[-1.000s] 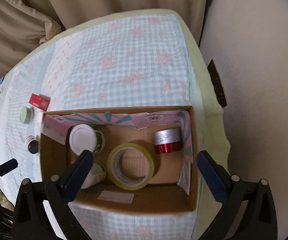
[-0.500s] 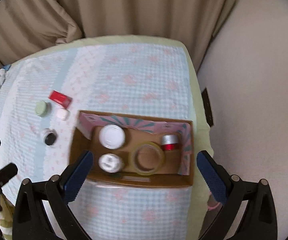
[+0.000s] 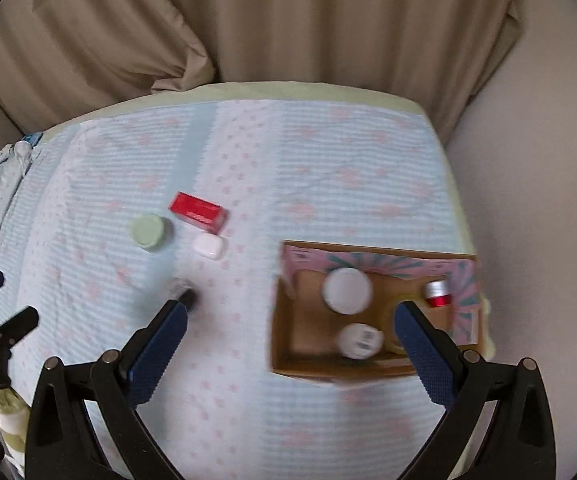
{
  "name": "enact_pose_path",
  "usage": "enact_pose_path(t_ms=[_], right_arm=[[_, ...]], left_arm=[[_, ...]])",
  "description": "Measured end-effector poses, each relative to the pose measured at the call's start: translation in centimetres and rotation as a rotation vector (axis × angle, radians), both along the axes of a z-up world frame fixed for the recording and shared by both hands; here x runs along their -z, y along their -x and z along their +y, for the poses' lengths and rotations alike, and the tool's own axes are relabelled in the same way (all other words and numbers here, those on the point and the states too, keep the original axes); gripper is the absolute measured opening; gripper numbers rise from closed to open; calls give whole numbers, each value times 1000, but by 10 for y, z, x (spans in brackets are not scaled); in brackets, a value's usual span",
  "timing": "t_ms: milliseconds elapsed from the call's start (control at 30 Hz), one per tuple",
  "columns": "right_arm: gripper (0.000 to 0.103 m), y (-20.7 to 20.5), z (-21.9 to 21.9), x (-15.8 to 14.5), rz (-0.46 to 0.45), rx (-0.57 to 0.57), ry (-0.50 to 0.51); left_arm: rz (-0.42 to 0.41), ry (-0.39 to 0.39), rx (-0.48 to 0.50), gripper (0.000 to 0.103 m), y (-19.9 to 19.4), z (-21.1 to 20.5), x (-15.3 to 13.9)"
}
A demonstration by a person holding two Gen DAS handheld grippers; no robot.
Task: Organize rigid objects
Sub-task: 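Withdraw both tools from the box toward the red box and green jar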
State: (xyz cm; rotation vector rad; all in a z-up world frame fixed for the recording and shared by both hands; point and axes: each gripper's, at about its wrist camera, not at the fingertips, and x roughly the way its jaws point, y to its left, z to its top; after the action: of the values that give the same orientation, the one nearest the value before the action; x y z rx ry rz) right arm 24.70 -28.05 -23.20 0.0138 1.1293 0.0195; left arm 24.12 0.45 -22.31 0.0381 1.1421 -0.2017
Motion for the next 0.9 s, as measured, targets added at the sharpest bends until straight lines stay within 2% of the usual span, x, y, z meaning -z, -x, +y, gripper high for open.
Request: enact_pose_path(t_ms=[100,167,200,400,567,733,900], right_arm=[[103,-16,27,13,4,1,-23],[103,-26,40,22,8,-6,-31],[103,-33,48,29,12,-15,-32],[103,-72,81,68,47,-124,-7],[103,-114,101,109,85,-263,36],[103,-153,120,148,105,-455,121],[102,-189,140,193,141,-636,193]], left_arm=[[-4,29,-1,103,-15,31,15],[22,35,0,103,-30,43,28],[61,26,7,103,-41,49,39],[89,8,69,103,-79,54,85],[89,-32,164,103,-109,36,126],[84,-110,251,103,-134,10,177],[79,-150,313,103,-154,-7,218]])
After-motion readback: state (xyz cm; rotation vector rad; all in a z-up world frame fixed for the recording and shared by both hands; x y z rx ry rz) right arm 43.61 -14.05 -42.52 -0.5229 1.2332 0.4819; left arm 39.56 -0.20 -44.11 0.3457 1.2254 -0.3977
